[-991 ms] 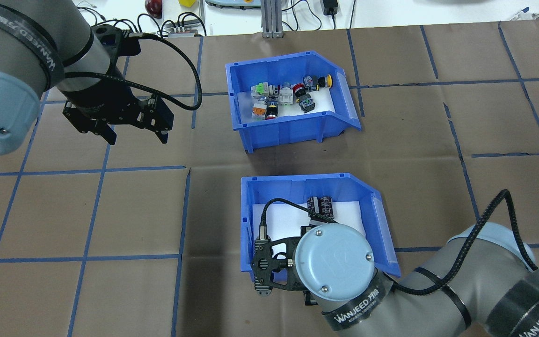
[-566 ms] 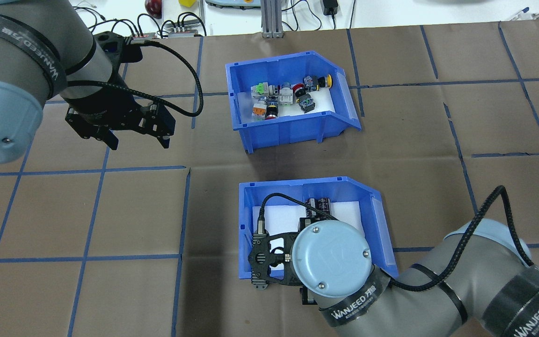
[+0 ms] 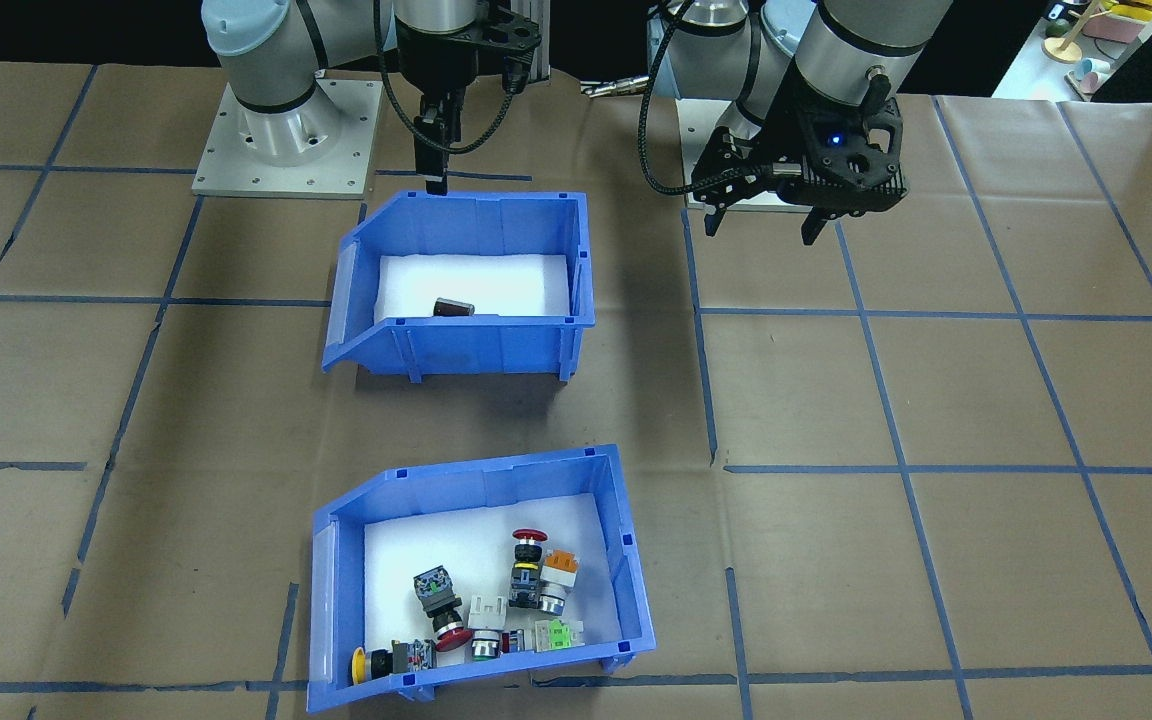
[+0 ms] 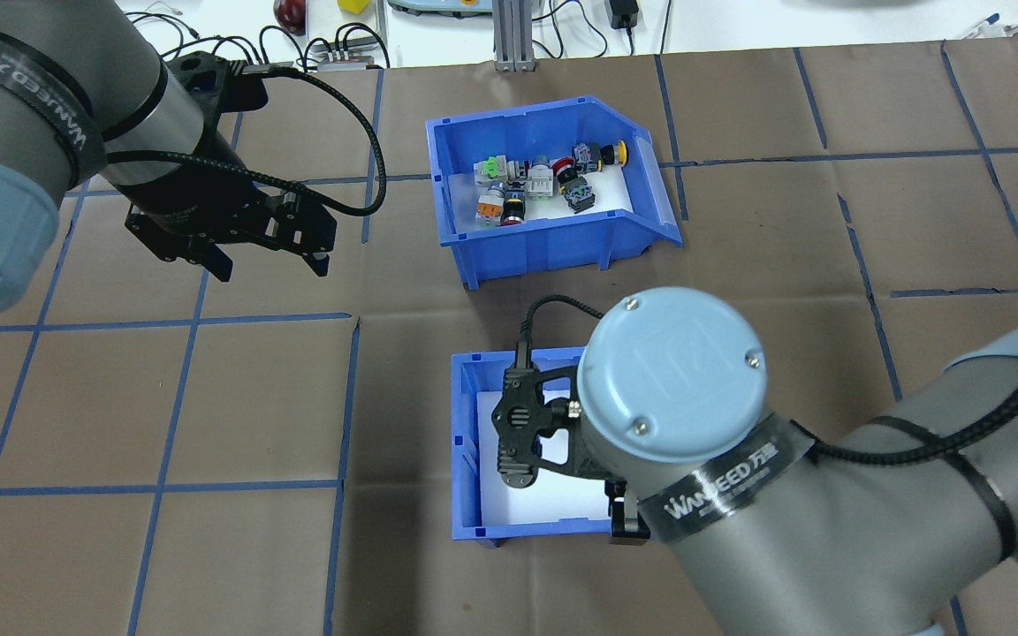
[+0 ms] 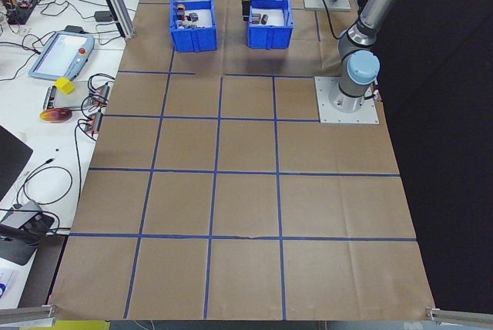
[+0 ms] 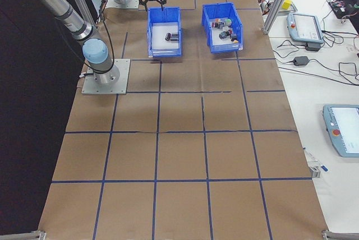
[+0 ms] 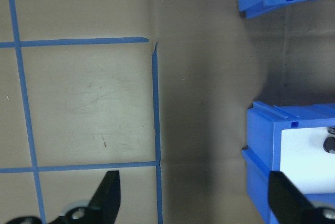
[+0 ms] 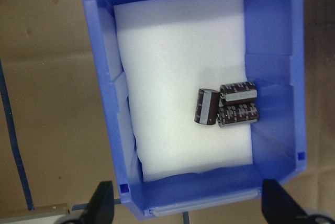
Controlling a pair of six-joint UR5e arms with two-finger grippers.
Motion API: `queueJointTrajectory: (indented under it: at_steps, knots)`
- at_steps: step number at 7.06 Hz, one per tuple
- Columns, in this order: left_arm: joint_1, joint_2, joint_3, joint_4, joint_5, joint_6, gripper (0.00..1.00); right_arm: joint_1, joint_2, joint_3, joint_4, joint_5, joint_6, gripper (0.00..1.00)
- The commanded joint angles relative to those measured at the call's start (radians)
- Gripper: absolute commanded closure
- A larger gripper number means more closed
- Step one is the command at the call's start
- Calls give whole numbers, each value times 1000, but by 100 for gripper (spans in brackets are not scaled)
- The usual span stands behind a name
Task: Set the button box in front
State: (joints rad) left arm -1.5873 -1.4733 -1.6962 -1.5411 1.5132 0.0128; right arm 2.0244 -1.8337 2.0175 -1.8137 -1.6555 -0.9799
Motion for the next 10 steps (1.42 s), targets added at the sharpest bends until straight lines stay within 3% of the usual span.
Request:
queueJointTrajectory:
  at_steps: [1, 3, 6, 8, 10]
  knots:
    - [0, 2, -8, 6, 48, -14, 1, -213, -4, -65, 50, 9, 15, 0]
    - [-2, 1, -5, 6, 39, -14, 1, -375, 7, -106, 34, 29, 76, 0]
    - [0, -1, -11, 4, 36, 1, 1, -388, 126, -265, 72, 40, 526, 0]
    - [1, -2, -11, 4, 42, 4, 1, -423, 172, -388, 260, 40, 819, 0]
    - [1, -2, -10, 6, 36, 6, 1, -490, 165, -395, 281, 43, 1008, 0]
